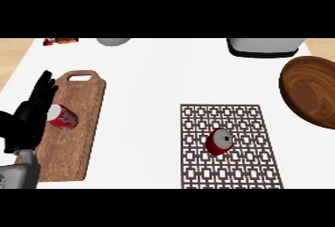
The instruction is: Pick the squash from the placemat and place it in the bowl
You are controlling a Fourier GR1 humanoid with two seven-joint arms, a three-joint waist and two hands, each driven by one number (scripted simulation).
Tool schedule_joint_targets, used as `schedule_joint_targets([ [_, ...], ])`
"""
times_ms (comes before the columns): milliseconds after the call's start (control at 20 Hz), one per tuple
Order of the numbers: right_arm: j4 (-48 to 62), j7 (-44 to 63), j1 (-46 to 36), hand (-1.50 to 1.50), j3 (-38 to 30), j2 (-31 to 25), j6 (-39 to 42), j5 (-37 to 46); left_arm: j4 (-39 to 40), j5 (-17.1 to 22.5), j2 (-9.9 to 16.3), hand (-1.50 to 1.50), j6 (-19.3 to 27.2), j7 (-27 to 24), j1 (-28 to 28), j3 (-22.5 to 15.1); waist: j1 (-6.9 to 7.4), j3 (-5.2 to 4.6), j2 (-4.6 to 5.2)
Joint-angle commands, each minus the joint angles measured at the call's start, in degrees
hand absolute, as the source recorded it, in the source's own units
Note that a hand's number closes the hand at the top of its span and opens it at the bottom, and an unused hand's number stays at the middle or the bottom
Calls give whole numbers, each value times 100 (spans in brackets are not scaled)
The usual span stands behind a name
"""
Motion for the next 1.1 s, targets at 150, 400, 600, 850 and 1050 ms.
schedule_joint_targets([
  [150, 2273, -844, -1351, 150, 583, 246, -415, 696, 251, 41, 92, 0, -144, -92, -245, 172, 96, 3, 32],
  [400, 3903, -1609, -2134, 150, 729, 386, -911, 1208, 119, -25, -56, 0, -85, 302, -414, 16, 109, 7, 38],
  [600, 5122, -2002, -2868, 150, 774, 431, -1273, 1544, 165, 42, -48, 0, -224, 32, -301, 57, 214, 12, 73],
  [850, 5732, -987, -2988, 150, 1344, 301, -1242, 2407, 281, -212, -223, 0, -4, -107, -336, -97, 275, 10, 107],
  [1050, 6509, -1873, -3116, -150, 1430, 190, -1170, 2591, 261, -28, -49, 0, -183, 10, -586, 54, 324, 25, 143],
])
